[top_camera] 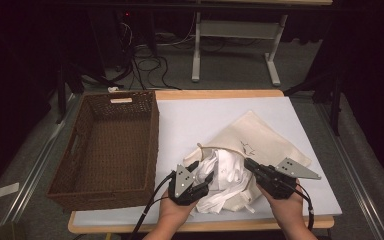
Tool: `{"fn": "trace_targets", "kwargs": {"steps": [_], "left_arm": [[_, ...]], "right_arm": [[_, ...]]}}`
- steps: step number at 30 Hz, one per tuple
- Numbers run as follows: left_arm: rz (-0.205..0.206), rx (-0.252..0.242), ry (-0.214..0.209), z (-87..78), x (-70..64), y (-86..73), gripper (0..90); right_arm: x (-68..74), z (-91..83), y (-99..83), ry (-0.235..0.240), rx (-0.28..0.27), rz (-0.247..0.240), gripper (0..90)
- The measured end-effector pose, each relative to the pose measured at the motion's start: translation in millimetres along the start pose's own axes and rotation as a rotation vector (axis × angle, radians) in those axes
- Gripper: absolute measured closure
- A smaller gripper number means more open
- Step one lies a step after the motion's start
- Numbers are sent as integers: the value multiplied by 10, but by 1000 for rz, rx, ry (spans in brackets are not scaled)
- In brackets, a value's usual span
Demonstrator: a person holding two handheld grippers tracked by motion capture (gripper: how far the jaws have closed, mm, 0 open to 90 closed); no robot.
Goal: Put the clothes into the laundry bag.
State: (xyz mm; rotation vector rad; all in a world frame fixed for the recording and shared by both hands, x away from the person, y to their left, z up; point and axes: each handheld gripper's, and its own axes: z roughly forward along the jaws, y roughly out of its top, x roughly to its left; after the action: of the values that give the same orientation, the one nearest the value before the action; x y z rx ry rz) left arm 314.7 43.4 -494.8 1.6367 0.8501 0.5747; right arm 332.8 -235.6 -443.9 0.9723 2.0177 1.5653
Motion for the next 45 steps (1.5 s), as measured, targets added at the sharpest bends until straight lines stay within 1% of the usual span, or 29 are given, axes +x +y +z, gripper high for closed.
{"fn": "trace_targets", "kwargs": {"steps": [1,3,5,8,11,13,15,16,18,20,22,24,25,26,27,29,30,31,32,34,36,38,40,41,43,44,45], "left_arm": [[8,11,-14,17,-11,-13,383],[-7,23,-48,50,-27,-33,354],[-17,-3,-63,49,-51,-19,351],[-20,-44,-76,0,-89,28,341],[-30,-50,-88,-17,-109,28,310],[-38,-34,-102,10,-136,4,258],[-30,1,-110,68,-177,-36,217],[-26,21,-115,101,-191,-54,213],[-25,58,-108,158,-198,-62,215],[-37,77,-109,191,-186,-52,228],[-43,107,-120,241,-184,-38,255],[-50,122,-145,279,-198,-21,286],[-41,137,-149,292,-214,-10,343],[-19,148,-141,303,-234,-1,423],[-10,155,-141,315,-254,4,506],[-9,182,-127,350,-278,13,667],[-13,187,-123,363,-280,16,726],[-19,191,-112,372,-279,26,767],[-17,184,-92,374,-268,41,841],[-28,169,-67,378,-223,88,875],[-38,136,-43,375,-176,143,883],[-36,114,-23,390,-154,191,885],[-32,97,-10,426,-151,227,886],[-29,89,-1,449,-149,240,885],[-45,87,4,499,-133,269,885],[-71,72,15,527,-117,289,886],[-86,65,21,556,-109,299,885]], "right_arm": [[2,-20,-1,1,0,1,879],[17,-36,-4,4,-1,-6,880],[41,-19,-13,4,8,-13,879],[64,16,-28,7,21,-22,880],[65,17,-27,9,21,-25,879],[62,11,-24,9,19,-22,880],[67,12,-20,10,17,-23,880],[72,12,-18,11,18,-23,879],[82,21,-15,13,19,-21,880],[91,37,-15,14,20,-27,879],[106,54,-18,17,24,-22,879],[115,72,-12,25,24,-29,880],[127,78,-9,21,26,-28,879],[132,85,-6,23,26,-32,880],[141,90,-3,23,27,-30,880],[147,100,3,26,25,-36,879],[147,103,5,27,24,-37,880],[148,104,6,27,24,-36,880],[148,103,6,27,23,-33,880],[148,95,7,24,21,-30,880],[143,88,8,25,18,-27,880],[134,89,8,26,15,-33,880],[130,99,6,34,20,-28,880],[131,107,4,26,22,-29,880],[131,122,3,31,22,-31,880],[131,127,3,36,23,-32,880],[137,133,2,36,24,-32,880]]}}
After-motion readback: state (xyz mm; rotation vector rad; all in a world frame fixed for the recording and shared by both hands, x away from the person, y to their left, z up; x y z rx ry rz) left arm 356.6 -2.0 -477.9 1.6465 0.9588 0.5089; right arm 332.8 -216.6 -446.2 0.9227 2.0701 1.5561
